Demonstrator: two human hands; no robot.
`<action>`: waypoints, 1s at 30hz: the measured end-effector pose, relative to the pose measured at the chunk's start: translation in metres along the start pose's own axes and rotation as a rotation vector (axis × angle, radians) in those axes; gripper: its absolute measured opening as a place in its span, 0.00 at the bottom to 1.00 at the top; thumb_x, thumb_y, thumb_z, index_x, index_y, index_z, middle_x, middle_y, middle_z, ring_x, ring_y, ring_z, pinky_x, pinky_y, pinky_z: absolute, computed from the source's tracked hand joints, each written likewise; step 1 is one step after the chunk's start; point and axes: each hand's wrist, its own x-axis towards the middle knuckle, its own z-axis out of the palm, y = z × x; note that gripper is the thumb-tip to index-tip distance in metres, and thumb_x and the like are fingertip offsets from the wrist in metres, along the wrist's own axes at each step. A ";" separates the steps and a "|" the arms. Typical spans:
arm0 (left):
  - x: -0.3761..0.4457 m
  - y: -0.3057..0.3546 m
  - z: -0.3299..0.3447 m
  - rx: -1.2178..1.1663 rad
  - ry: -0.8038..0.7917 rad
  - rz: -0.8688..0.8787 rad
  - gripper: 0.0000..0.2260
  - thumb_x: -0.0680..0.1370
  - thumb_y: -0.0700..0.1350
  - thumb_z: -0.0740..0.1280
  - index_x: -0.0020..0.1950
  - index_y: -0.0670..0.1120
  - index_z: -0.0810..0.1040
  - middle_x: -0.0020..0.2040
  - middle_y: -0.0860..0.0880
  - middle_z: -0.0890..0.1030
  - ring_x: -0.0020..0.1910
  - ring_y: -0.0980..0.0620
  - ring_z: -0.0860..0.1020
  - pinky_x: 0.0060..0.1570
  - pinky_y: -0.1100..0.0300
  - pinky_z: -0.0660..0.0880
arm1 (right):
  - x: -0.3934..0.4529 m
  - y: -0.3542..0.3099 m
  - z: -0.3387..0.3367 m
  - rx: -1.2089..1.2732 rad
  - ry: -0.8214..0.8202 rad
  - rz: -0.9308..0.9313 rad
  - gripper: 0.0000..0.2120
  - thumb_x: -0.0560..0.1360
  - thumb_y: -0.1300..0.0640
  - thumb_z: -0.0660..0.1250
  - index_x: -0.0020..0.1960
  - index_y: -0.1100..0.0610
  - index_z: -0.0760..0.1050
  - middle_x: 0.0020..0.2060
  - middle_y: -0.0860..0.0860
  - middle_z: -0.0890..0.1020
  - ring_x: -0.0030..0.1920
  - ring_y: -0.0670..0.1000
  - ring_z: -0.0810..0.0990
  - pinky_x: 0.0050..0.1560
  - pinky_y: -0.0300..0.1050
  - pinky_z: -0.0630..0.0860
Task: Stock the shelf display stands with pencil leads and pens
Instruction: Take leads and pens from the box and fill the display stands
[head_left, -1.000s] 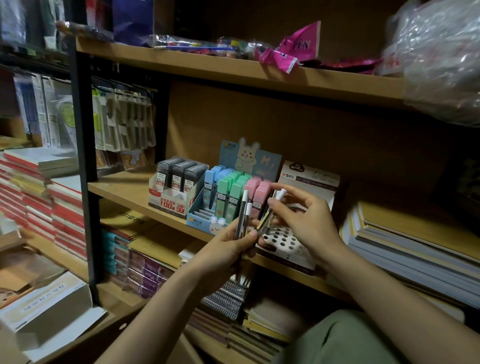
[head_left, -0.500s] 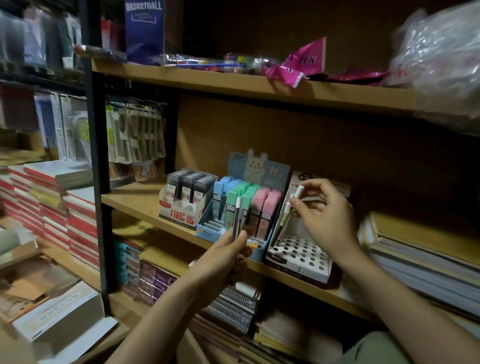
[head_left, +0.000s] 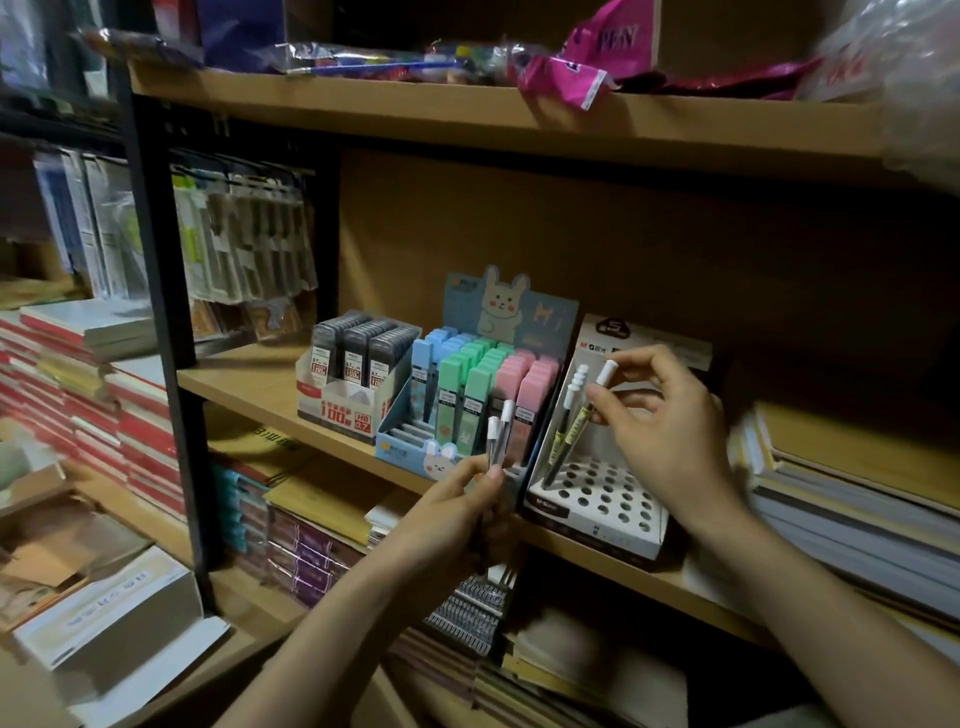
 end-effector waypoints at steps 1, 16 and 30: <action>-0.001 0.000 0.001 0.014 0.028 0.017 0.10 0.81 0.48 0.61 0.58 0.45 0.75 0.35 0.51 0.71 0.32 0.55 0.68 0.32 0.62 0.65 | -0.001 0.000 0.000 -0.013 -0.009 -0.022 0.10 0.73 0.59 0.73 0.52 0.51 0.76 0.42 0.41 0.81 0.42 0.39 0.83 0.44 0.39 0.82; -0.004 0.005 0.012 -0.125 0.015 0.033 0.12 0.83 0.45 0.57 0.64 0.49 0.75 0.35 0.50 0.74 0.30 0.55 0.70 0.31 0.62 0.69 | -0.016 0.002 0.005 -0.396 -0.114 -0.277 0.15 0.71 0.49 0.74 0.56 0.50 0.79 0.47 0.45 0.75 0.39 0.42 0.74 0.40 0.40 0.78; -0.020 0.016 0.023 0.000 -0.283 0.105 0.08 0.81 0.48 0.62 0.54 0.47 0.78 0.42 0.49 0.76 0.36 0.56 0.72 0.36 0.65 0.70 | -0.025 -0.024 0.009 0.243 -0.267 0.121 0.17 0.68 0.60 0.77 0.54 0.47 0.80 0.42 0.48 0.86 0.43 0.47 0.85 0.48 0.43 0.82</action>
